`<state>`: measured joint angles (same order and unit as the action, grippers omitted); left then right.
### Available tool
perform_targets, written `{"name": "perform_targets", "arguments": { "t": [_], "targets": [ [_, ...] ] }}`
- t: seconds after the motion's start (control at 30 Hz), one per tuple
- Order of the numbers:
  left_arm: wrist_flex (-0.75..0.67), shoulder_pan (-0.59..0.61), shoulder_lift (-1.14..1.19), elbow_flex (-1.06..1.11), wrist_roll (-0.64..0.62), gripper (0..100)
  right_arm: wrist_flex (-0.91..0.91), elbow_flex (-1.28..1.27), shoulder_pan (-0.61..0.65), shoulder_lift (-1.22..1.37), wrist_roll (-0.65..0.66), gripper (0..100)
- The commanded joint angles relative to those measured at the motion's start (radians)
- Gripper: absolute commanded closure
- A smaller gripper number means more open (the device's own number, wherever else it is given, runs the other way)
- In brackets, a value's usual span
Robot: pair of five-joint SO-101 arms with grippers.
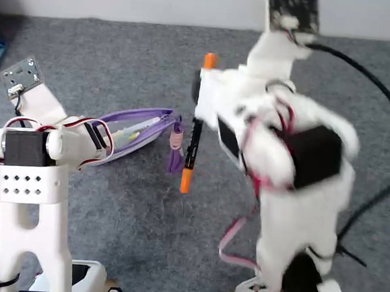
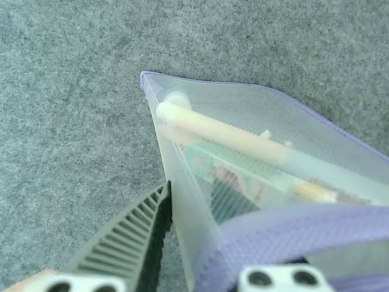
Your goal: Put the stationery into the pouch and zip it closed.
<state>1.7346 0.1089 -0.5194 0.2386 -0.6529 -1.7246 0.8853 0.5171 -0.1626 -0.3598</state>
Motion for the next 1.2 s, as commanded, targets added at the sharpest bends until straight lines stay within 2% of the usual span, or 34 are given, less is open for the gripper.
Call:
{"name": "perform_targets", "arguments": {
  "t": [0.0,0.23,0.47,0.67,0.93,1.17],
  "targets": [
    [0.017,0.006,0.020,0.005,-0.012,89,0.102,-0.005,0.085,-0.107,0.005,99.1],
    [0.017,0.006,0.020,0.005,-0.012,89,0.311,-0.021,0.183,-0.091,0.003,99.1],
    [0.017,0.008,0.020,0.005,-0.014,89,0.509,-0.038,0.180,-0.084,0.005,99.1],
    [0.017,0.008,0.020,0.005,-0.014,89,0.619,-0.213,0.179,-0.087,0.005,99.1],
    [0.017,0.008,0.020,0.005,-0.014,89,0.969,-0.509,0.127,-0.096,0.011,99.1],
    [0.017,0.008,0.020,0.005,-0.014,89,0.997,-0.598,0.125,-0.096,0.011,99.1]
  ]
}}
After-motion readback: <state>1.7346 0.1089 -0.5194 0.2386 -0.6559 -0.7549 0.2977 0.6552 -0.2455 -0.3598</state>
